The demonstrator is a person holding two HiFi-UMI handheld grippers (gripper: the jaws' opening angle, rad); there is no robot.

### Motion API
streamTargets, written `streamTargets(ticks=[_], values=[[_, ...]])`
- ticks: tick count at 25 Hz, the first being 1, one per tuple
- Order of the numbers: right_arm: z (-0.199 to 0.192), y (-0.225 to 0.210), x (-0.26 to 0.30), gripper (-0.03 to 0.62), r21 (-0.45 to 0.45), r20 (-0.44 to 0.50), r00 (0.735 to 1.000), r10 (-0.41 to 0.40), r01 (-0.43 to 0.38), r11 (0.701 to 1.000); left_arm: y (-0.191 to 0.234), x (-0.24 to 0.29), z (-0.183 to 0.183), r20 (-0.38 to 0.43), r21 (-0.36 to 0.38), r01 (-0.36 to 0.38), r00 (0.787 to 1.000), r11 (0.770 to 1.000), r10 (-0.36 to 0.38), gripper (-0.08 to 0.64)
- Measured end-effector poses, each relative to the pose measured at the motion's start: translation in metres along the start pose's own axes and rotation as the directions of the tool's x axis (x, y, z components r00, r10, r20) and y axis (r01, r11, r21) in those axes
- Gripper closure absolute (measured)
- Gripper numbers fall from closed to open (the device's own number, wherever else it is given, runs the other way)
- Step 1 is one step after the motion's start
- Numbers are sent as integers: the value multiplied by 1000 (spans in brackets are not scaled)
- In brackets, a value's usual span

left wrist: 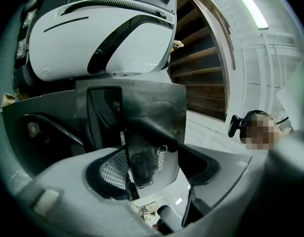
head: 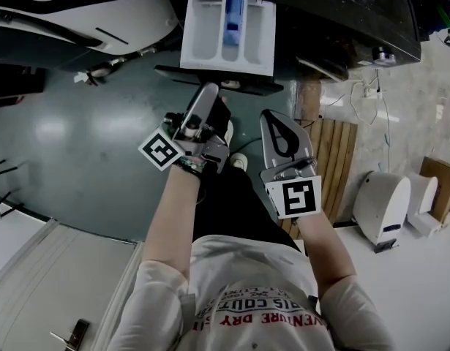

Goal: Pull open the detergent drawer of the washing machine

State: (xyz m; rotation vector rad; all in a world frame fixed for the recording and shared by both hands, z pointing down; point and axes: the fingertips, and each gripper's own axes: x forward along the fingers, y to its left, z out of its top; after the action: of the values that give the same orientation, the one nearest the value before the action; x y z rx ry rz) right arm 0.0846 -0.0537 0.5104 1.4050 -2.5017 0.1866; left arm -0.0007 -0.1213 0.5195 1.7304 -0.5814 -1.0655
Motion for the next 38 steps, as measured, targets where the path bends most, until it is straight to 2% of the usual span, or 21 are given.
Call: streamTargets(ticks=[2,6,11,13,14,15,21,23,25,27,29,32,36,38], values=[[-1,1,-3,592,-3,-3,1000,2,-2,1000,5,-5,-1,3,10,-28,1000,1000,28,251],[-4,-1,-9,592,-5,-11,1000,-6,6,1000,21,-28,1,48,6,-123,991,992,123,427],[-2,-1,-12,592,-11,-7,1000,-10,10,1000,19,-32,-1,44,18,-155,987,988,154,436],[2,0,-14,592,-12,-2,1000,-10,10,1000,19,-34,-1,35,30,-184,982,982,183,459],[4,1,-15,592,-13,1,1000,-10,10,1000,18,-36,-2,30,41,-199,980,979,198,524],[7,2,-16,592,-14,3,1000,-9,9,1000,15,-38,-3,24,54,-210,978,976,209,557],[33,5,-27,592,-2,37,999,0,0,1000,-17,-50,-6,-13,140,-250,967,958,254,560],[42,7,-32,592,-8,44,999,10,-9,1000,-33,-49,-3,-38,224,-254,963,941,268,560],[50,9,-39,592,-15,41,999,18,-18,1000,-50,-46,-3,-92,353,-243,952,903,292,560],[57,8,-45,592,-1,38,999,22,-22,1000,-66,-41,-8,-157,473,-213,935,855,320,560],[67,6,-49,592,12,40,999,23,-24,1000,-84,-35,-12,-205,563,-169,920,809,335,560],[85,6,-55,592,0,53,998,30,-30,1000,-115,-24,-15,-240,661,-109,907,742,347,560],[117,9,-63,592,-21,89,995,47,-45,999,-151,-11,-18,-266,782,-37,883,622,387,560],[134,11,-65,592,-30,117,991,62,-59,998,-165,-5,-16,-263,821,-14,878,571,399,560]])
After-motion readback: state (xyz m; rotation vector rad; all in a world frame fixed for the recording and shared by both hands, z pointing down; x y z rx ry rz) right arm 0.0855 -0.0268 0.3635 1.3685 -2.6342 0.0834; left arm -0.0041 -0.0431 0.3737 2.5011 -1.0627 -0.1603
